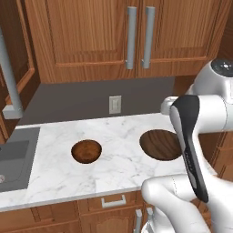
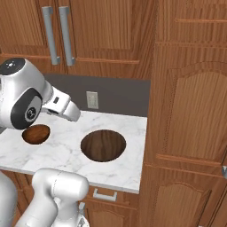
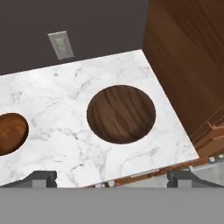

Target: Pick up the bowls on the counter and stack them on top of one another in the open cabinet. Place the smaller bowl on top of the larger bowl.

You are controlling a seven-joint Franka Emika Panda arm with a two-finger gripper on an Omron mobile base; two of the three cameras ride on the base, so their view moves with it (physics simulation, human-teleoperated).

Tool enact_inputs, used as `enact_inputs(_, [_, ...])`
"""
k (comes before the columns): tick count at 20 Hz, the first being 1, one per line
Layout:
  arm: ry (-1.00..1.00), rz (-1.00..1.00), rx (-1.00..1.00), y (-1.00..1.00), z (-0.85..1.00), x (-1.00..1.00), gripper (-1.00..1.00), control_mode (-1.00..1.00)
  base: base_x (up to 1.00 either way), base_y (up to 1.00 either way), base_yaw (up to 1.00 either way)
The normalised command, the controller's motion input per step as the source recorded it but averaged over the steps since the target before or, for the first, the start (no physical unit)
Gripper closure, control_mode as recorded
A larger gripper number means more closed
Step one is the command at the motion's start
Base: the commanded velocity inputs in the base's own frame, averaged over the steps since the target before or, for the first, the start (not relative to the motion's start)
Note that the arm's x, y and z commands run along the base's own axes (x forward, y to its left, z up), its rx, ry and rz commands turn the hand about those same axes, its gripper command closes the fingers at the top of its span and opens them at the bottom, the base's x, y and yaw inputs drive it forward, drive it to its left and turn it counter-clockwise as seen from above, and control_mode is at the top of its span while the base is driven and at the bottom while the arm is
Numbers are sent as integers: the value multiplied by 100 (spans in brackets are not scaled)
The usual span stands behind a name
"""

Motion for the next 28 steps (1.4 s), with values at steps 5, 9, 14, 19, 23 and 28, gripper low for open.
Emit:
enact_inputs(5, [6, -13, 12, -26, -8, -19, -100, -100, 0, 0, 0])
enact_inputs(9, [5, -13, 15, -25, -10, -19, -100, -100, 0, 0, 0])
enact_inputs(14, [3, -18, 12, -11, -18, -12, -100, -100, 0, 0, 0])
enact_inputs(19, [1, -24, 5, 0, -26, -5, -100, -100, 0, 0, 0])
enact_inputs(23, [5, -22, 6, -3, -11, -5, -100, -100, 0, 0, 0])
enact_inputs(28, [4, -17, 8, -14, -14, -3, -100, -100, 0, 0, 0])
